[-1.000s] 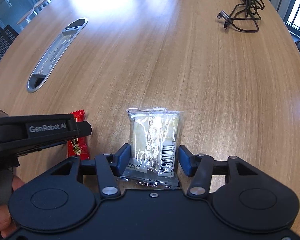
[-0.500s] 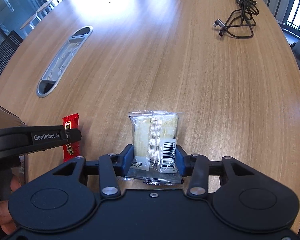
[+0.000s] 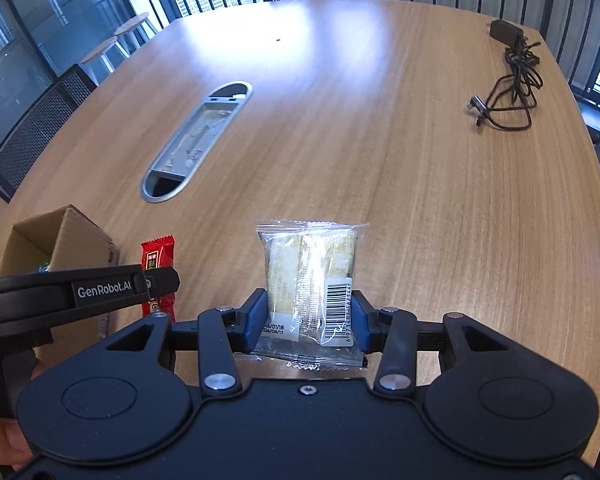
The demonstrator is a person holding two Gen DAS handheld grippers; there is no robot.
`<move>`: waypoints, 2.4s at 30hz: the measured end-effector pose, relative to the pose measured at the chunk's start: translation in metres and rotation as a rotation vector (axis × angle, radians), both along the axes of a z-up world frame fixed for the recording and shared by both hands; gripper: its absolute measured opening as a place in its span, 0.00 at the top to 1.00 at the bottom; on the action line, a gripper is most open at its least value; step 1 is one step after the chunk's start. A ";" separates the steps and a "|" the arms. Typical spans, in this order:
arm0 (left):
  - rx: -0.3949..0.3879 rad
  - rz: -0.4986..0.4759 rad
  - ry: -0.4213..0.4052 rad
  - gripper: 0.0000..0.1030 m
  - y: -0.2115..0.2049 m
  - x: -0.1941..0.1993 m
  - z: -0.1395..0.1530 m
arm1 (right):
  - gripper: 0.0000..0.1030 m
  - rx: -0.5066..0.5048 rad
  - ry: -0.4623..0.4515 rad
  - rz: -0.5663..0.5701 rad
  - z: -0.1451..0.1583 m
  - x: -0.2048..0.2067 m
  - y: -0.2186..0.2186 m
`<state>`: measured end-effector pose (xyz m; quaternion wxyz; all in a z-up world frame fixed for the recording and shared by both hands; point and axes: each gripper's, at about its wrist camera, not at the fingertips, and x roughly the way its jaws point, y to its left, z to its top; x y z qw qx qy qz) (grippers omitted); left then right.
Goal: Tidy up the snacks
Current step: 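Carry the red packet to the box with the left tool while the right tool carries the bread packet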
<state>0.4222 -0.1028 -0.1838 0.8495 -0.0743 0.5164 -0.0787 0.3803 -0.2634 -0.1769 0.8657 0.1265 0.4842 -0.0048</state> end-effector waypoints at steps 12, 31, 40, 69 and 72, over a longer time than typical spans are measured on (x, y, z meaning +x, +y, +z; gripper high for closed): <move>-0.026 0.037 -0.066 0.82 0.041 -0.029 0.030 | 0.58 0.013 -0.077 0.024 0.029 -0.018 0.029; -0.028 0.132 -0.118 0.82 0.118 -0.058 0.051 | 0.58 0.033 -0.137 0.122 0.049 -0.029 0.098; -0.025 0.185 -0.121 0.82 0.156 -0.065 0.051 | 0.58 0.044 -0.147 0.173 0.052 -0.030 0.131; -0.042 0.309 -0.125 0.82 0.239 -0.054 0.047 | 0.58 0.048 -0.142 0.279 0.051 0.013 0.210; -0.043 0.325 -0.118 0.82 0.247 -0.053 0.044 | 0.57 0.063 -0.136 0.287 0.045 0.020 0.217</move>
